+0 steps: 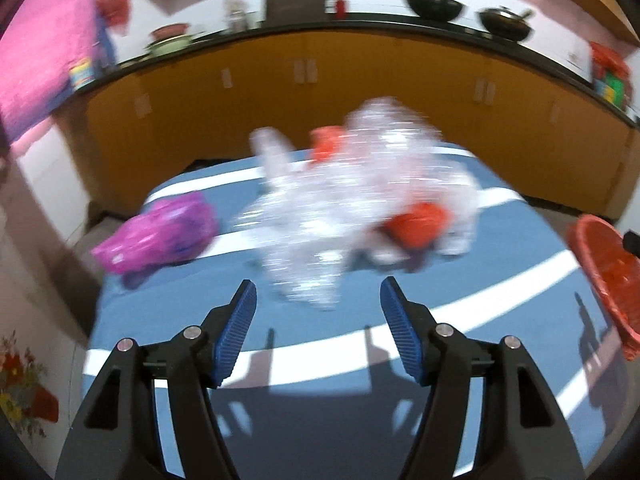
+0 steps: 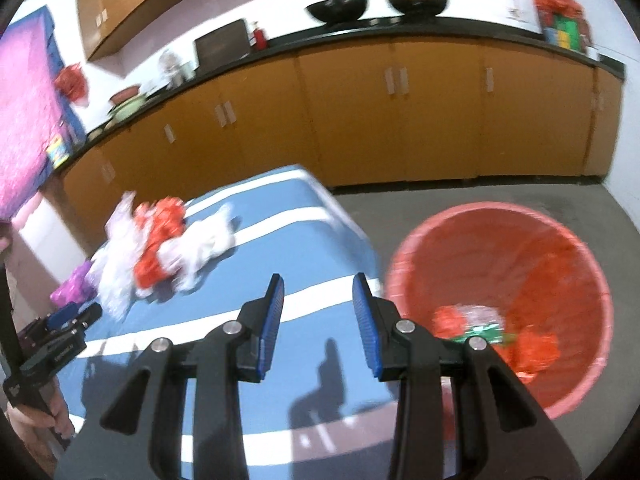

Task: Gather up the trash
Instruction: 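Return both tools to the table and grasp a clear plastic bag with the right tool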

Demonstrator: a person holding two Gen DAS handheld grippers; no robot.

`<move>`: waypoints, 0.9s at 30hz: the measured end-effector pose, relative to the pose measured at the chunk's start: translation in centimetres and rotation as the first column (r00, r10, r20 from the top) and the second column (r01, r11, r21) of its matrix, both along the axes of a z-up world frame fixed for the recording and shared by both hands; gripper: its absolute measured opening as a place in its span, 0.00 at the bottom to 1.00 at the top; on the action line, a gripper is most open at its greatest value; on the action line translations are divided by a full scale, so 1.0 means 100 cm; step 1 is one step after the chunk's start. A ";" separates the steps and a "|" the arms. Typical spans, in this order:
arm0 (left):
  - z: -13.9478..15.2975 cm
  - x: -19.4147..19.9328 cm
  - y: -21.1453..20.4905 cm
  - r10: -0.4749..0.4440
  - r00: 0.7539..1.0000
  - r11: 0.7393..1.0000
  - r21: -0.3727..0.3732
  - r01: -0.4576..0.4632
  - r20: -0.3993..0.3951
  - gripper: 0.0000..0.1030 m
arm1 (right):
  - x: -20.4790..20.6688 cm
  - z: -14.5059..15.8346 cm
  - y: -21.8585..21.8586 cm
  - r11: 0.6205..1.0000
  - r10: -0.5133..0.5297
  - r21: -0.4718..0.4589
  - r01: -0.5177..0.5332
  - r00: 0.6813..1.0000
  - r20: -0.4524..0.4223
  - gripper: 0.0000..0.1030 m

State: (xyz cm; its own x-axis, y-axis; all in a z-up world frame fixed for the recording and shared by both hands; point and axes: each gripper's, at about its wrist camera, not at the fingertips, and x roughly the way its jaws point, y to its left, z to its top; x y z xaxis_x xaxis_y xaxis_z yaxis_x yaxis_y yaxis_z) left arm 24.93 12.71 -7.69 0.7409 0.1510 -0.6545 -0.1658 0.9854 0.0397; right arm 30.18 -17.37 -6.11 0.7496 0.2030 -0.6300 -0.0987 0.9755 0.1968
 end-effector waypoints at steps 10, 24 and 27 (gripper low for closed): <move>-0.008 0.002 0.065 0.091 0.995 0.994 0.057 -0.092 0.027 0.63 | 0.048 -0.019 0.097 0.994 0.109 -0.007 -0.110 0.993 -0.048 0.35; 0.002 0.024 0.084 0.079 0.992 0.997 -0.022 -0.078 0.097 0.67 | 0.112 -0.043 0.148 0.995 0.096 -0.010 -0.098 0.987 -0.126 0.23; 0.004 0.031 0.081 0.061 0.992 0.998 -0.018 -0.059 0.109 0.69 | 0.108 -0.058 0.143 0.993 0.112 -0.019 -0.116 0.981 -0.159 0.04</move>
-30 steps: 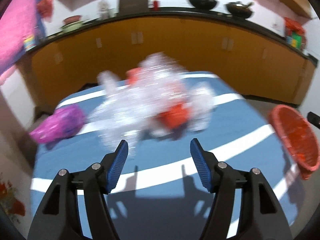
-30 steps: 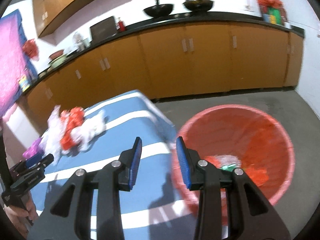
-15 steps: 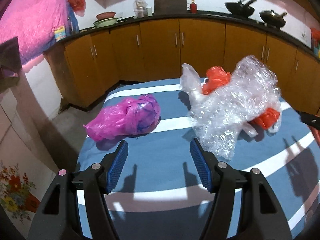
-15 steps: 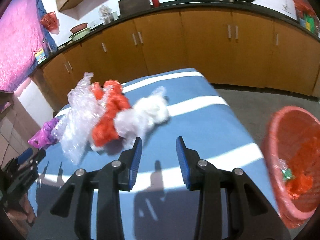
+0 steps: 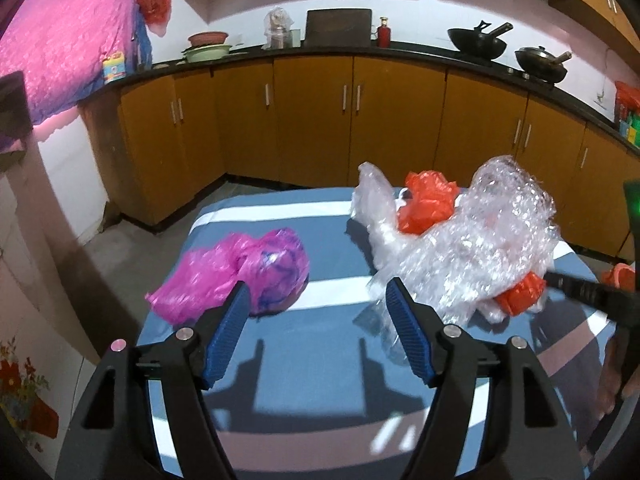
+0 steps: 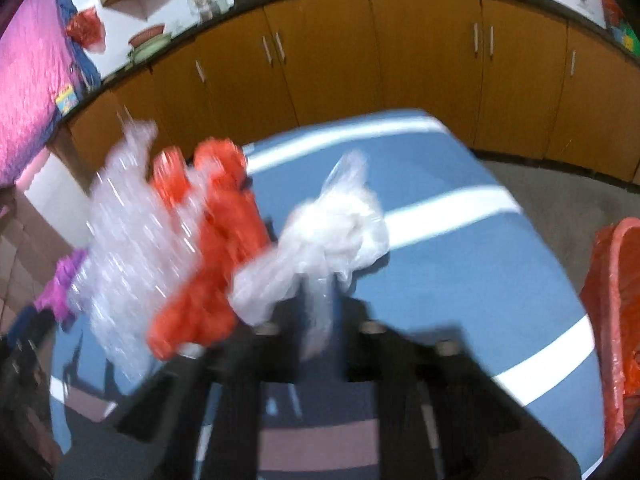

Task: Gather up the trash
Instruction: 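Return both tools to the table and grasp a clear plastic bag with the right tool, then grasp the clear bubble-wrap bag with the left tool while the right tool holds the clear bag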

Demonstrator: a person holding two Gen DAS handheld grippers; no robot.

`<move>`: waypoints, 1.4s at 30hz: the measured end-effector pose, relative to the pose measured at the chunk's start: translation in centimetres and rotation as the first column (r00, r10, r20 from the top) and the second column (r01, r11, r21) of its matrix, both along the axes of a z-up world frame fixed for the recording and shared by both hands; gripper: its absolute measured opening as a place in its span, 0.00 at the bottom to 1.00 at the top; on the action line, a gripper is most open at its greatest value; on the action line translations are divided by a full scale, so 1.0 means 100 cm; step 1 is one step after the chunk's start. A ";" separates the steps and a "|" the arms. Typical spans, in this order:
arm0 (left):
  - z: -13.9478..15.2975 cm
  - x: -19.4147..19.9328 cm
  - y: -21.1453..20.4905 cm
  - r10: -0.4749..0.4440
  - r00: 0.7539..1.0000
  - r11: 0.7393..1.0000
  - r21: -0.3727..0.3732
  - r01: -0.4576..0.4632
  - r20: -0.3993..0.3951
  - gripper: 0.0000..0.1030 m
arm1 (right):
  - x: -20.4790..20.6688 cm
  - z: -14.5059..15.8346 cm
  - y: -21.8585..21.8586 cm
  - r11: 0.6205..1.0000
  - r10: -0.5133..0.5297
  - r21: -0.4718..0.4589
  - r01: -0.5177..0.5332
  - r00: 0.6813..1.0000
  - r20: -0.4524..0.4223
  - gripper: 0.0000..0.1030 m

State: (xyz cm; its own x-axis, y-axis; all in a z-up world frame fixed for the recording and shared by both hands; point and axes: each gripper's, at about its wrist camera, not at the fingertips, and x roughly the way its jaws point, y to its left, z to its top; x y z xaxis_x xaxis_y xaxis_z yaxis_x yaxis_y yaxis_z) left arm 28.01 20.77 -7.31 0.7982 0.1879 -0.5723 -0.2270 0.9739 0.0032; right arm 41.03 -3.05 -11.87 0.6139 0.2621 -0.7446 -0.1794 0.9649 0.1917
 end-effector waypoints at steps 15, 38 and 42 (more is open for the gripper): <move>-0.004 0.029 -0.023 -0.098 0.995 0.995 0.011 0.098 -0.019 0.73 | -0.053 0.002 -0.060 0.995 -0.068 -0.063 0.073 0.994 0.081 0.03; -0.021 0.028 -0.040 -0.233 0.962 0.971 -0.093 0.222 -0.139 0.08 | -0.080 0.019 -0.082 0.995 -0.075 -0.054 0.081 0.991 0.107 0.03; -0.011 0.017 -0.042 -0.212 0.969 0.976 -0.084 0.203 -0.125 0.08 | -0.090 0.030 -0.085 0.996 -0.069 -0.050 0.076 0.989 0.128 0.03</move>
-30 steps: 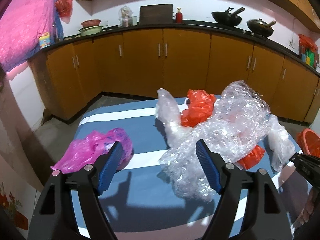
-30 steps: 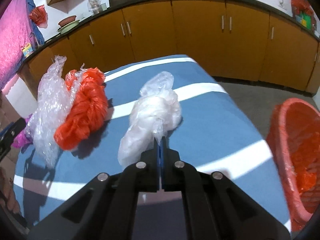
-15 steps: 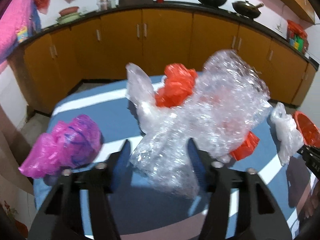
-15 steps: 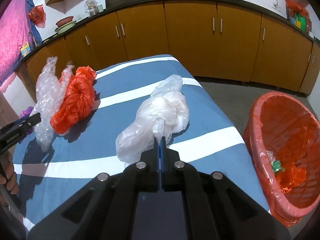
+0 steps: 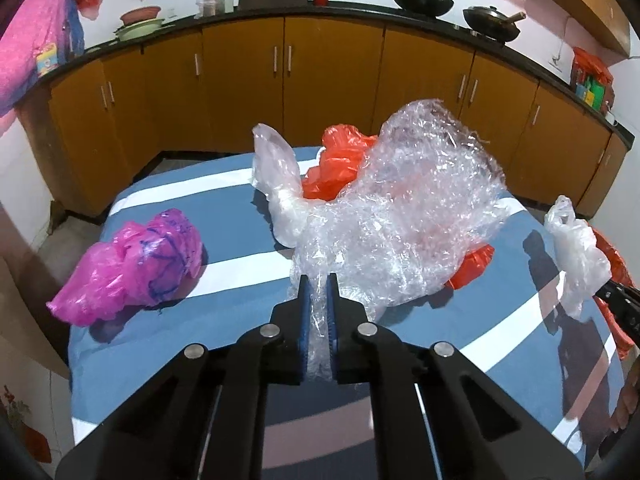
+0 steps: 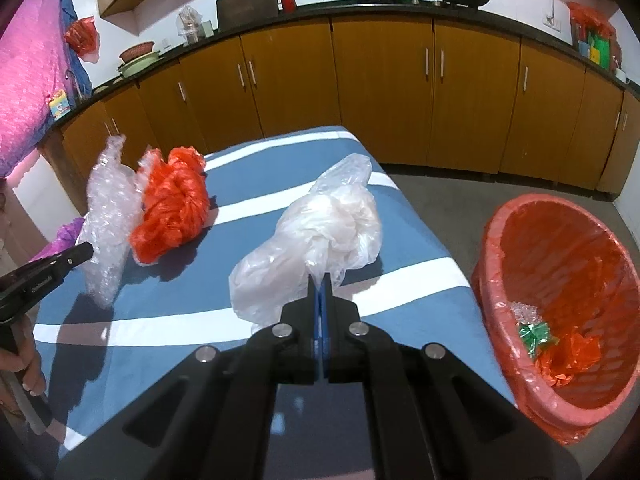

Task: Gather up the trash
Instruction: 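Grasp the clear bubble-wrap bag with the left tool while the right tool holds the clear bag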

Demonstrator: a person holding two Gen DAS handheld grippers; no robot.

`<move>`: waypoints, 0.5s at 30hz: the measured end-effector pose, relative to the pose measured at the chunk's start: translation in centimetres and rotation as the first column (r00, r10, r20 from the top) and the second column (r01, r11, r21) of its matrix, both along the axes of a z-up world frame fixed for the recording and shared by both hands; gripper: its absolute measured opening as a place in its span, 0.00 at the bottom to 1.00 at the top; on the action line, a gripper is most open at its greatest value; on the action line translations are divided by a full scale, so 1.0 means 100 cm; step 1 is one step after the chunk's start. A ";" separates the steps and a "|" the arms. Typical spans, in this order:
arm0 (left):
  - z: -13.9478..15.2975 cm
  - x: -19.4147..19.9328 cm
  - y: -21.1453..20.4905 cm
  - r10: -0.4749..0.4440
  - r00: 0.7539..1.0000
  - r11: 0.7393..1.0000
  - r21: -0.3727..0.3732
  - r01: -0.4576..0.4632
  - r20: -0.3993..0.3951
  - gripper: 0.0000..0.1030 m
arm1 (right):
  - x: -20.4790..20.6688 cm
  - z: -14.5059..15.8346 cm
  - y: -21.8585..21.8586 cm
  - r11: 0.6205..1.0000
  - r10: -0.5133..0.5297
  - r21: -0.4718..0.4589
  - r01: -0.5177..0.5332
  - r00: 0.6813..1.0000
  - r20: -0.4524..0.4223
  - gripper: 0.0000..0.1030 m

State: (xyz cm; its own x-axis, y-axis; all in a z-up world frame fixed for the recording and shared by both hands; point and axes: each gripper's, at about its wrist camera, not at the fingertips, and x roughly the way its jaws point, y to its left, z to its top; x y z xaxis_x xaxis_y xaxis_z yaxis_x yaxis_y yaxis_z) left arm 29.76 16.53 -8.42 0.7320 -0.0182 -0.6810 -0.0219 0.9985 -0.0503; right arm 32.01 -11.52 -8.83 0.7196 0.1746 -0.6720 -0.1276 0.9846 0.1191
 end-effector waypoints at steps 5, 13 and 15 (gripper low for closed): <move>0.014 -0.014 -0.004 0.015 0.999 1.000 0.008 -0.015 0.032 0.08 | -0.015 0.016 -0.006 1.000 0.001 0.007 -0.002 1.000 0.029 0.03; 0.039 -0.030 -0.017 0.006 0.997 1.000 0.010 -0.006 0.074 0.08 | -0.040 0.044 -0.020 1.000 -0.010 0.018 0.009 0.997 0.080 0.03; 0.046 -0.033 -0.024 -0.006 0.996 1.000 0.009 0.005 0.087 0.07 | -0.045 0.050 -0.025 1.000 -0.016 0.023 0.014 0.996 0.091 0.03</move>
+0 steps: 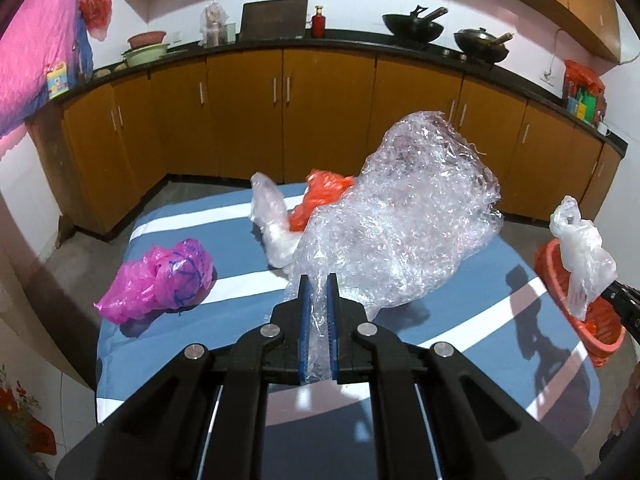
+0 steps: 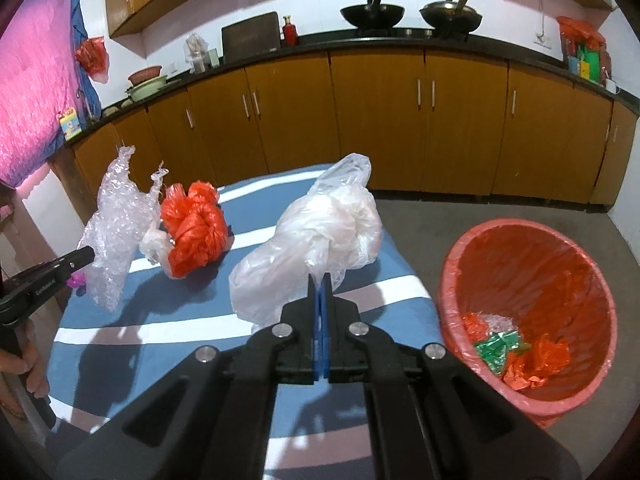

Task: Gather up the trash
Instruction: 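Grasp the clear bubble-wrap bag with the left tool while the right tool holds the clear bag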

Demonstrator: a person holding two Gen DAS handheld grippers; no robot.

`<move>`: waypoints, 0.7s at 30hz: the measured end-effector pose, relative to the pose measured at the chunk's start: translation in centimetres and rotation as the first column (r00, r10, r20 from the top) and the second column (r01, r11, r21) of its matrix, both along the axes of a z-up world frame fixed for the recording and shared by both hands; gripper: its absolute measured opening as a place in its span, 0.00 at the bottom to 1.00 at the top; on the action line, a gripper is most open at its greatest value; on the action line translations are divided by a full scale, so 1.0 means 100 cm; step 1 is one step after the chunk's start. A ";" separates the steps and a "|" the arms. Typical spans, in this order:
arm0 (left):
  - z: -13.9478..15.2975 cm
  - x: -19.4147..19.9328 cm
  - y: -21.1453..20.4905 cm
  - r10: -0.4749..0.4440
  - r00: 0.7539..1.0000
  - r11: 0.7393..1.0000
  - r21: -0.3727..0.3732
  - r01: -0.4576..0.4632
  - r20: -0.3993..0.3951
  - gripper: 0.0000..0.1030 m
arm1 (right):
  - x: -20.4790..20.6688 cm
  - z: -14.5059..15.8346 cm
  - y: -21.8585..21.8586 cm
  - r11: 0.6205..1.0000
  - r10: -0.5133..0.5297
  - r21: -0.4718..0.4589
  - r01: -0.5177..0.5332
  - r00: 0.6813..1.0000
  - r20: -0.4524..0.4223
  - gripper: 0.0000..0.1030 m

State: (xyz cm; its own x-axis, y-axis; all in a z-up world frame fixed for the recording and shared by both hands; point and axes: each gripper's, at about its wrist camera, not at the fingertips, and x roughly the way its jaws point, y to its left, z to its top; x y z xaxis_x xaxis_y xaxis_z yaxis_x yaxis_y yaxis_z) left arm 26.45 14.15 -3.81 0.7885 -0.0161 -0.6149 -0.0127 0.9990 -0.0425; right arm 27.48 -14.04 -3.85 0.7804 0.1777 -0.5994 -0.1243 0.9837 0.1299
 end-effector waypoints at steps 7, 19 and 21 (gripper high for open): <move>0.017 -0.005 -0.034 -0.053 0.998 0.999 -0.001 0.053 0.034 0.07 | -0.021 0.018 -0.026 0.999 -0.037 0.006 0.036 0.999 0.036 0.03; 0.031 -0.006 -0.115 -0.176 0.982 0.984 -0.021 0.178 0.066 0.07 | -0.041 0.033 -0.098 0.988 -0.154 0.018 0.153 0.986 0.069 0.03; 0.029 -0.007 -0.129 -0.198 0.978 0.980 -0.023 0.200 0.066 0.07 | -0.044 0.033 -0.111 0.985 -0.172 0.016 0.172 0.982 0.072 0.03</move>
